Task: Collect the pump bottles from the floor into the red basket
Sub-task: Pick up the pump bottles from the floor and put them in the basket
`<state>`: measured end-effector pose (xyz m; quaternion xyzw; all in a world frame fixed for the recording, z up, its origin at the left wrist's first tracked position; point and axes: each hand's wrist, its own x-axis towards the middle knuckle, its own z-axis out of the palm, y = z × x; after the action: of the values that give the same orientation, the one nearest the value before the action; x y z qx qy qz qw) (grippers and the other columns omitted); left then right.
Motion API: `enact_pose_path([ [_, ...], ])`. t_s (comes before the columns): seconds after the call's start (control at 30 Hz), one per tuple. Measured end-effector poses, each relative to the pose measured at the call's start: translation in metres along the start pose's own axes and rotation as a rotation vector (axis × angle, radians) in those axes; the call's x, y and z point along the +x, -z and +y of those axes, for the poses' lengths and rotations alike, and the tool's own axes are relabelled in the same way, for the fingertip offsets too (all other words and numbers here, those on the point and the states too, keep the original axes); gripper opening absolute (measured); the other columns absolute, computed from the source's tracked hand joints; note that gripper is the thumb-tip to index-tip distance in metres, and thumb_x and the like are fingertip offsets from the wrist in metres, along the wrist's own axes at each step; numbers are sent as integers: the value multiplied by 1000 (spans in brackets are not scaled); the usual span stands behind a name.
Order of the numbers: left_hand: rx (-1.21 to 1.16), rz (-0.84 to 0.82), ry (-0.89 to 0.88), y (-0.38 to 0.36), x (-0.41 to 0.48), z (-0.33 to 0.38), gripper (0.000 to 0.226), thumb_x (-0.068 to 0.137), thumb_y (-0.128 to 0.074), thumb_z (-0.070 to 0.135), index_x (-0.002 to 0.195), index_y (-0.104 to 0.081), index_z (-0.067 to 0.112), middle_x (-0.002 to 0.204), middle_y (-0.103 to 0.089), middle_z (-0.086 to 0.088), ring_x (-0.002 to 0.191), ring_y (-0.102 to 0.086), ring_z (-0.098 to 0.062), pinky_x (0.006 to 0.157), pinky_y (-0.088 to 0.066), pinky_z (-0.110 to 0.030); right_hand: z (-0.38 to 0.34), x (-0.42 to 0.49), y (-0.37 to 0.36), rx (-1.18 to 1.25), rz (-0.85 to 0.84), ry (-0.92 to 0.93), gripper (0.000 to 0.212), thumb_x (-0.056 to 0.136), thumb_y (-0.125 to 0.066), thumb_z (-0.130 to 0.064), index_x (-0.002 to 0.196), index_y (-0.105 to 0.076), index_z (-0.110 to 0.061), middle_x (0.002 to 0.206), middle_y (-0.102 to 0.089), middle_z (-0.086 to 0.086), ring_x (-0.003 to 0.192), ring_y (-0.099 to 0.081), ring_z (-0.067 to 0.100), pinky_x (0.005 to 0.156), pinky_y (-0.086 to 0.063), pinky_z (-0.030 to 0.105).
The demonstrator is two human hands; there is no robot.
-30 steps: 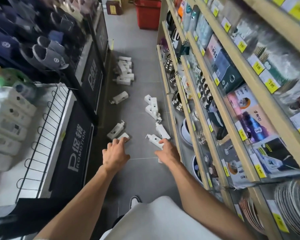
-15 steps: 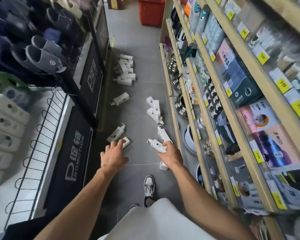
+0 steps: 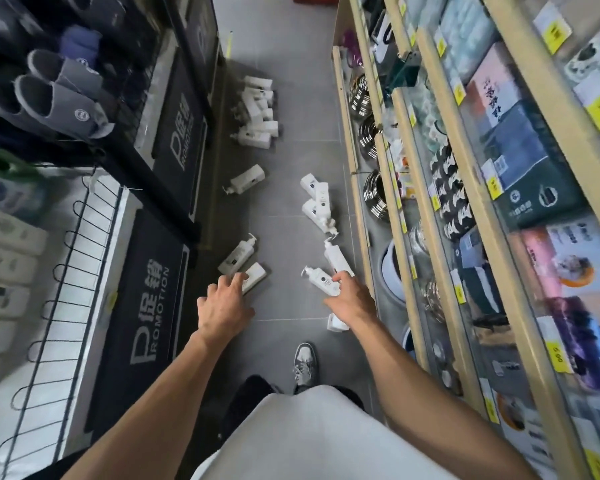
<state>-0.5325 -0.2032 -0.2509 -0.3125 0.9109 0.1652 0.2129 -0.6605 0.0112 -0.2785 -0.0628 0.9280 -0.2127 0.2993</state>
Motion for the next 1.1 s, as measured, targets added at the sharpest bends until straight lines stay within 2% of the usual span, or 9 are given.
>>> enact_pose_path([
  [0.13,33,-67,0,-12,29,-7,75,87,-73,33,150,-32,31,138,-47,-7,127,-48,-32,102,-43,-51,2,24,-8,-62,-21,0,47,86,-68,-20,130,-55,-24,138,-56,0,123,-54,29,91,-44,34],
  [0.27,21,-142,16,-29,58,-20,75,85,-74,33,148,-33,29,138,-47,-7,127,-47,-33,101,-43,-52,9,48,-25,-108,-67,-72,47,83,-74,-28,127,-56,-27,131,-60,1,119,-57,28,94,-50,40],
  [0.5,42,-214,99,-74,112,-50,72,86,-73,36,147,-35,31,138,-47,-6,128,-47,-32,101,-43,-50,38,103,-63,-207,-131,-149,47,86,-75,-32,129,-57,-27,131,-58,1,121,-55,25,95,-49,41],
  [0.6,73,-230,166,-102,138,-67,69,88,-69,31,148,-34,34,140,-46,-5,129,-46,-32,102,-42,-49,55,132,-86,-257,-170,-181,43,87,-73,-35,126,-58,-25,130,-59,3,118,-57,27,91,-51,40],
  [0.8,120,-263,213,-176,214,-101,69,91,-66,27,150,-31,35,142,-45,-6,130,-45,-32,103,-41,-51,91,207,-144,-330,-262,-253,47,87,-73,-32,131,-55,-27,135,-55,5,121,-55,30,95,-48,42],
  [1.03,154,-331,167,-297,313,-119,75,87,-72,29,150,-32,29,141,-44,-8,128,-45,-35,102,-41,-51,144,328,-240,-360,-316,-291,47,90,-67,-33,134,-55,-22,137,-57,10,126,-53,35,99,-44,41],
  [1.1,143,-348,160,-329,337,-125,77,85,-73,31,150,-33,28,141,-44,-9,129,-44,-36,102,-40,-51,159,362,-270,-360,-339,-309,47,90,-66,-35,133,-54,-23,136,-59,11,125,-55,35,96,-44,39],
])
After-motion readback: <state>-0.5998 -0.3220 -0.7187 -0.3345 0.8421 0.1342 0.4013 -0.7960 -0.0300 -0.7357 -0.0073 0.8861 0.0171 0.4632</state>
